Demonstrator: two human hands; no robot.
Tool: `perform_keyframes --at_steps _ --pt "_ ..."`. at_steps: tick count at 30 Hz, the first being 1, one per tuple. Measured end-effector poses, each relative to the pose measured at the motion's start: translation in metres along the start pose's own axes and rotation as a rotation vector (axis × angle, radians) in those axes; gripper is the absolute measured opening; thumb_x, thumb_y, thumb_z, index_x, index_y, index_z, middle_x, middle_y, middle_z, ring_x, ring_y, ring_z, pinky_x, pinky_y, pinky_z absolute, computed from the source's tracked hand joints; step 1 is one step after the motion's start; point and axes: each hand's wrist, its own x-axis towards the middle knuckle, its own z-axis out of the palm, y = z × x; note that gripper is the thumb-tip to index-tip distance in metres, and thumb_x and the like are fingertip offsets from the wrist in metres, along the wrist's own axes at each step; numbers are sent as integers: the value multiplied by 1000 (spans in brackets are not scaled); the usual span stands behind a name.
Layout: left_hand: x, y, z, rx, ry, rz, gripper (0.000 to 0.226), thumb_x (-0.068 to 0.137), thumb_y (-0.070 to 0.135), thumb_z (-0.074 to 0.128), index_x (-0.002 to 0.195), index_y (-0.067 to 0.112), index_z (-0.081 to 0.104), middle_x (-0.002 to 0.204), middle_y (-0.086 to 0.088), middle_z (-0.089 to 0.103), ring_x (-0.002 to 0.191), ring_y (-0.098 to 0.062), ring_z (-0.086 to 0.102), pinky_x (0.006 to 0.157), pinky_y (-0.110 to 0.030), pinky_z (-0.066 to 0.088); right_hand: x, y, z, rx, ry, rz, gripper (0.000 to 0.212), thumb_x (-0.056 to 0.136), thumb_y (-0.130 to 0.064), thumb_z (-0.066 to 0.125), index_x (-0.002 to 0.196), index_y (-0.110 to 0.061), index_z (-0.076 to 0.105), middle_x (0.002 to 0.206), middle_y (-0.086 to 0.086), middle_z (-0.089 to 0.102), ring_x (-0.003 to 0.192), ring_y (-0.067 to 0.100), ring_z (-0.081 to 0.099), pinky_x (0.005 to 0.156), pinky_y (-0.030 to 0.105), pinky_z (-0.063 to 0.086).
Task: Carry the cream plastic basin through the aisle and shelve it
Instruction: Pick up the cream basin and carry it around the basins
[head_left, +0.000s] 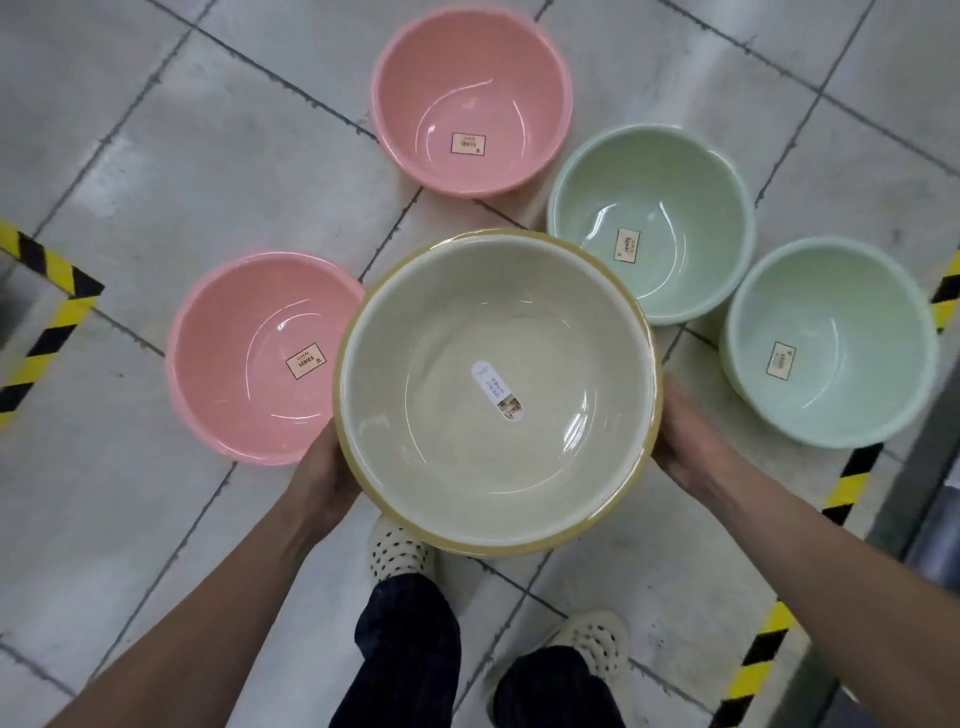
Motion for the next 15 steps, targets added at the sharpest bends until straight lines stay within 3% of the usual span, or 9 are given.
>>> perform_keyframes --at_steps 4,8,10,13,15 --pt "-54 36 -13 -48 22 41 34 113 30 44 128 21 73 116 -6 80 100 -26 78 82 -45 64 -36 -47 24 -103 -77 -59 41 99 -59 61 134 -40 67 131 5 73 124 43 65 101 74 48" --pt "-92 72 -48 -87 74 64 36 111 36 48 130 20 73 123 -11 77 104 -31 74 90 -52 60 -67 -94 72 -145 -135 -84 43 97 -63 61 136 -45 65 134 -5 72 127 29 66 108 64 49" --pt "-105 87 -70 -126 108 58 36 110 38 50 126 20 76 121 -16 73 102 -34 71 92 -53 56 -74 -111 99 -151 -150 -85 42 96 -63 62 133 -43 68 132 -2 74 127 30 66 109 63 48" --pt "-116 104 -103 -171 152 66 34 111 35 48 120 21 77 109 -11 79 93 -27 76 82 -45 62 -78 -126 142 -173 -171 -79 41 96 -60 63 127 -36 72 130 10 73 123 34 66 109 66 47" --pt "-116 111 -126 -216 193 68 34 110 34 49 111 22 81 105 -10 79 92 -29 75 83 -47 60 -75 -130 170 -182 -186 -77 44 95 -62 63 128 -34 72 133 17 69 115 34 64 109 65 47"
